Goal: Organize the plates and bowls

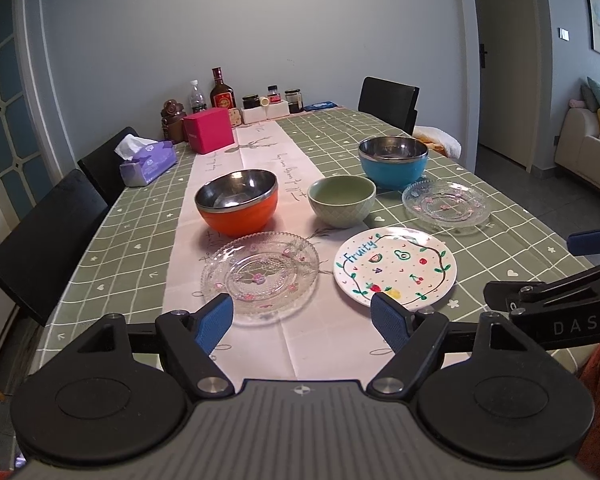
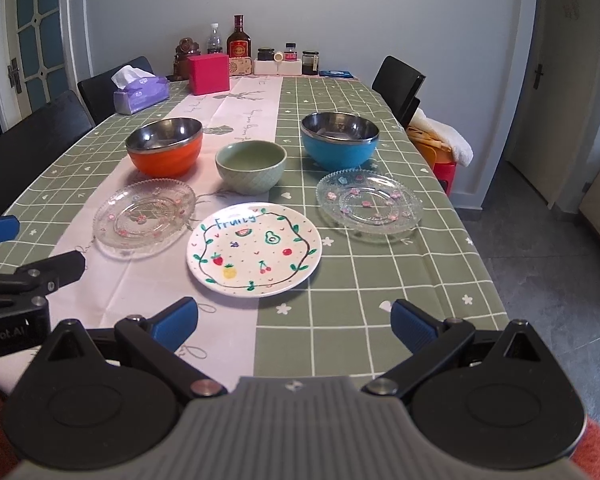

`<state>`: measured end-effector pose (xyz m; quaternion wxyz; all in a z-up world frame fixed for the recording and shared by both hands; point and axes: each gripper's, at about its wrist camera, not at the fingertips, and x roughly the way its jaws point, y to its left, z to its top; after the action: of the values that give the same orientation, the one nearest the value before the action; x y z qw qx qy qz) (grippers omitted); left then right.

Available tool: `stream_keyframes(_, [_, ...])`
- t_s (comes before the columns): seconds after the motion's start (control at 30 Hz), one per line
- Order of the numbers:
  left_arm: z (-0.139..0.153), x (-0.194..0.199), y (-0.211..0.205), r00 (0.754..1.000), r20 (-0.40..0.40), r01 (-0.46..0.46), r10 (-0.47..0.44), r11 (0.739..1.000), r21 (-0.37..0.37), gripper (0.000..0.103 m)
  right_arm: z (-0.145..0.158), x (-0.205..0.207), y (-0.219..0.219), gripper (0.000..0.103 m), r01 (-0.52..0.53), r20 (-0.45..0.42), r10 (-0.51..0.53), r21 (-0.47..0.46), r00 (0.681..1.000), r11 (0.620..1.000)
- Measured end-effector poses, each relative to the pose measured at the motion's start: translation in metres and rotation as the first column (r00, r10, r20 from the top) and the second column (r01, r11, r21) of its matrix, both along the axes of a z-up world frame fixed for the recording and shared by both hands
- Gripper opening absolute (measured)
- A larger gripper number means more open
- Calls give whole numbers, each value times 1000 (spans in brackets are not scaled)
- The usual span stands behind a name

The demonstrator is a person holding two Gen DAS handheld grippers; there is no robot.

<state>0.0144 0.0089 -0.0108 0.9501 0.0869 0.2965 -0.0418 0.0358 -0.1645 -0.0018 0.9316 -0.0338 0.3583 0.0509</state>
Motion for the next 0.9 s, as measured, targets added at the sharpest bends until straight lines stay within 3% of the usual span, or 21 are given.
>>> stream_keyframes(0.13, [-4, 12, 0, 999, -20, 31, -32, 999, -40, 86, -4, 9, -2, 100, -31, 31, 31, 14, 999, 999])
stream_keyframes(0.27, [-7, 25, 2, 997, -33, 72, -75, 994, -87, 78, -9, 24, -10, 83, -59, 59, 56, 67, 997, 996])
stream_keyframes(0.4, [-13, 43, 6, 993, -53, 99, -106, 987, -129, 74, -15, 47, -18, 74, -51, 35, 47, 125, 998, 991])
stream_keyframes(0.47, [-16, 52, 5, 990, -47, 128, -135, 983, -131, 65, -19, 60, -22, 59, -44, 15, 42, 149, 999, 988])
stream_keyframes(0.53, [-21, 63, 4, 987, -53, 142, -151, 980, -143, 52, -23, 75, -26, 53, -44, -13, 47, 186, 999, 982])
stream_keyframes(0.6, [-28, 77, 5, 986, -65, 143, -156, 973, -180, 41, -27, 91, -31, 51, -26, -46, 38, 231, 998, 973])
stream_keyframes(0.67, [-36, 90, 7, 983, -68, 149, -168, 963, -226, 28, -34, 106, -36, 35, -13, -78, 36, 273, 996, 962])
stream_keyframes(0.73, [-46, 104, 10, 980, -108, 133, -169, 951, -279, 26, -41, 120, -42, 24, 5, -117, 33, 310, 993, 951])
stream_keyframes(0.83, [-61, 124, 18, 969, -186, 82, -164, 920, -383, 26, -53, 142, -47, 20, 30, -176, 33, 345, 984, 938])
stream_keyframes(0.9, [-70, 135, 24, 961, -233, 33, -148, 900, -435, 22, -60, 154, -50, 11, 51, -207, 26, 355, 978, 933])
